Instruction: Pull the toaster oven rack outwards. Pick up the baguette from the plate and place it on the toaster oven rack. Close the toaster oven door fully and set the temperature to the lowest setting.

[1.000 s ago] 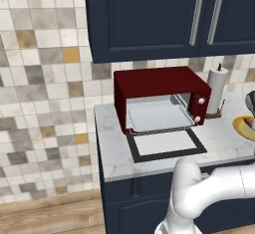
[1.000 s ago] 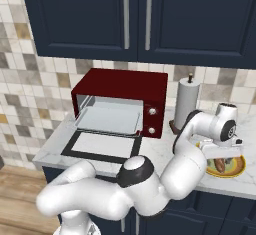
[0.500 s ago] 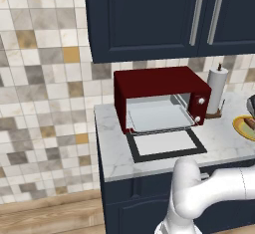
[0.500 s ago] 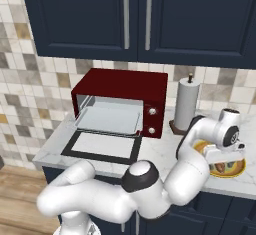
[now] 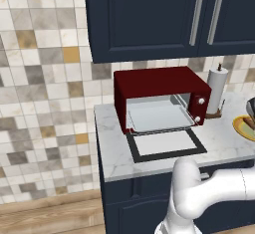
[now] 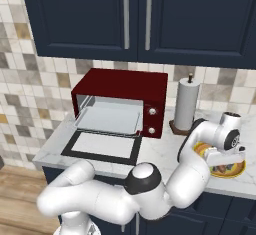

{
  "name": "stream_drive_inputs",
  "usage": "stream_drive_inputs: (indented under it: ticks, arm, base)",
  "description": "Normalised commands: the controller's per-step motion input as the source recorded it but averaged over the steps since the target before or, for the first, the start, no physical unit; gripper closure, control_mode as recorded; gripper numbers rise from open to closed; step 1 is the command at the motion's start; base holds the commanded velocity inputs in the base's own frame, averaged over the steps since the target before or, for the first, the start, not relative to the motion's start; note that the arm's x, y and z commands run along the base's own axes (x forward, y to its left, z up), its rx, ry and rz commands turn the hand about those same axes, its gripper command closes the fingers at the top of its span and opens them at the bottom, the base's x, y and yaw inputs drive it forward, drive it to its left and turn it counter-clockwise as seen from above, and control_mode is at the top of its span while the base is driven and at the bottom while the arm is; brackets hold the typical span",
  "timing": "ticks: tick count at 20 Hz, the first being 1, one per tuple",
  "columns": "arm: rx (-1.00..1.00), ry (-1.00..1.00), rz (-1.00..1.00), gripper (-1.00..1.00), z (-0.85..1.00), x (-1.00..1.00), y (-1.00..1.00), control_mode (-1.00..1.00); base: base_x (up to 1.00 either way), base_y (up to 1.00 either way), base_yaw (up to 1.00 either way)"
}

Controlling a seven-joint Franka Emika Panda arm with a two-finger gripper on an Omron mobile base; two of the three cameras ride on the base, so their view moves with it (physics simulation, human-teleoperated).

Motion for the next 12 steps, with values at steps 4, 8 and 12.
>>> stream_drive_inputs:
  ticks: [4, 8, 12]
  arm:
    - [0.03, -0.14, 0.0, 1.0, 0.14, -0.43, 0.05, -1.0]
    - [0.06, -0.13, 0.09, 1.0, 0.45, -0.89, 0.25, -1.0]
    - [-0.02, -0.07, 0.25, 1.0, 0.69, -1.0, 0.38, -1.0]
  base:
    - [0.0, 0.0, 0.0]
    - [0.0, 0.0, 0.0]
    - [0.0, 0.0, 0.0]
